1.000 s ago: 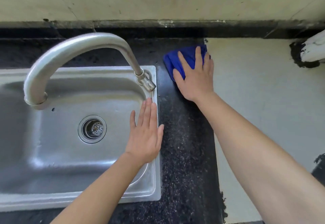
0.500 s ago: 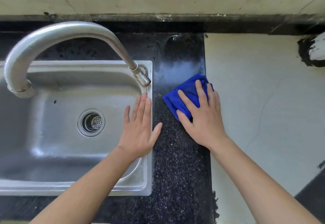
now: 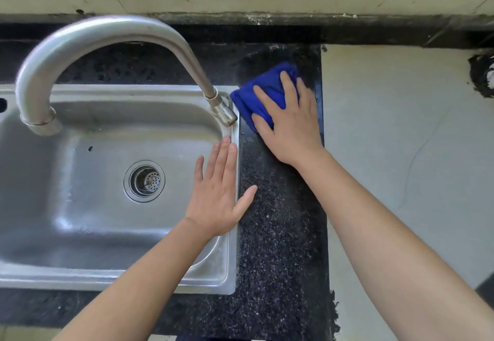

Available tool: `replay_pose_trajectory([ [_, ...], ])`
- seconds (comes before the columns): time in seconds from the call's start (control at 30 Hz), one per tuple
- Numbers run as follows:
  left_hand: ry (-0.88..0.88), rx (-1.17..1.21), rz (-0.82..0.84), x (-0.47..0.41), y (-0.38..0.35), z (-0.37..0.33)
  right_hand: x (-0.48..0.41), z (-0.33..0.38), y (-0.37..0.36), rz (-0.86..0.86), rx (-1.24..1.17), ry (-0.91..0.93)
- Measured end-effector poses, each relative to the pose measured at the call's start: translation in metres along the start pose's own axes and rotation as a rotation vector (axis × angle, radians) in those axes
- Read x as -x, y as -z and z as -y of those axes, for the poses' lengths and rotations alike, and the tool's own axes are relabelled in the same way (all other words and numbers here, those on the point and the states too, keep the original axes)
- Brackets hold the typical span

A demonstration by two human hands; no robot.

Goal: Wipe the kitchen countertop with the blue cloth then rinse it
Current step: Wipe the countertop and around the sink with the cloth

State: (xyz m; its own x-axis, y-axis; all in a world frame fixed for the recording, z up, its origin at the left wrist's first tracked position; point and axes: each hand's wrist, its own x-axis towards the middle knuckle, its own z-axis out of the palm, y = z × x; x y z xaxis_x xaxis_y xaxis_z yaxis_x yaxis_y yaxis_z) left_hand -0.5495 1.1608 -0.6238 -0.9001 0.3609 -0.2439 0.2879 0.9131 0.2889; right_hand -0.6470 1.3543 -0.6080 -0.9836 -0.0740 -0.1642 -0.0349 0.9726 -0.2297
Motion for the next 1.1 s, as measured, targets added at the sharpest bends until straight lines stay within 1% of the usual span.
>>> replay_pose_trajectory([
  [0.1,-0.009,0.035,-0.016,-0.001,-0.002,0.001,0.066,-0.017,-0.002,0.014,-0.028,0.002],
  [0.2,-0.013,0.055,-0.026,-0.001,-0.003,0.001,0.076,-0.023,0.001,0.060,-0.020,0.011],
  [0.27,-0.010,0.067,-0.028,-0.001,-0.003,0.001,0.055,-0.017,0.005,0.063,-0.011,0.038],
  [0.37,-0.003,0.070,-0.026,0.000,-0.003,0.001,-0.006,-0.003,0.009,0.068,-0.006,0.135],
  [0.47,-0.001,0.073,-0.021,-0.001,-0.003,0.000,-0.064,0.016,0.015,0.032,0.024,0.139],
  [0.57,0.006,0.063,-0.013,-0.001,-0.002,-0.001,-0.075,0.011,0.012,0.012,0.056,0.154],
  [0.63,0.007,0.057,-0.010,0.000,-0.001,-0.001,-0.061,-0.018,0.012,-0.070,0.049,0.100],
  [0.7,0.008,0.057,-0.008,0.000,-0.001,0.000,-0.043,-0.054,0.016,-0.192,0.043,-0.025],
  [0.77,0.007,0.068,-0.007,0.000,-0.001,0.000,-0.031,-0.078,0.021,-0.175,0.066,-0.145],
  [0.83,0.008,0.075,-0.008,-0.001,-0.001,-0.001,-0.034,-0.074,0.020,-0.160,0.083,-0.262],
  [0.87,0.009,0.078,-0.006,0.000,-0.001,-0.001,-0.039,-0.061,0.019,-0.172,0.078,-0.300],
  [0.9,0.011,0.082,-0.005,0.000,-0.001,-0.001,-0.047,-0.042,0.016,-0.192,0.064,-0.300],
  [0.93,0.011,0.085,-0.005,0.000,-0.001,-0.001,-0.056,-0.020,0.013,-0.199,0.051,-0.258],
  [1.03,0.019,0.092,-0.008,0.001,0.000,-0.001,-0.081,0.043,0.011,-0.121,0.047,-0.004],
  [1.1,0.020,0.097,-0.006,0.001,0.001,-0.001,-0.093,0.048,0.016,-0.076,0.075,0.109],
])
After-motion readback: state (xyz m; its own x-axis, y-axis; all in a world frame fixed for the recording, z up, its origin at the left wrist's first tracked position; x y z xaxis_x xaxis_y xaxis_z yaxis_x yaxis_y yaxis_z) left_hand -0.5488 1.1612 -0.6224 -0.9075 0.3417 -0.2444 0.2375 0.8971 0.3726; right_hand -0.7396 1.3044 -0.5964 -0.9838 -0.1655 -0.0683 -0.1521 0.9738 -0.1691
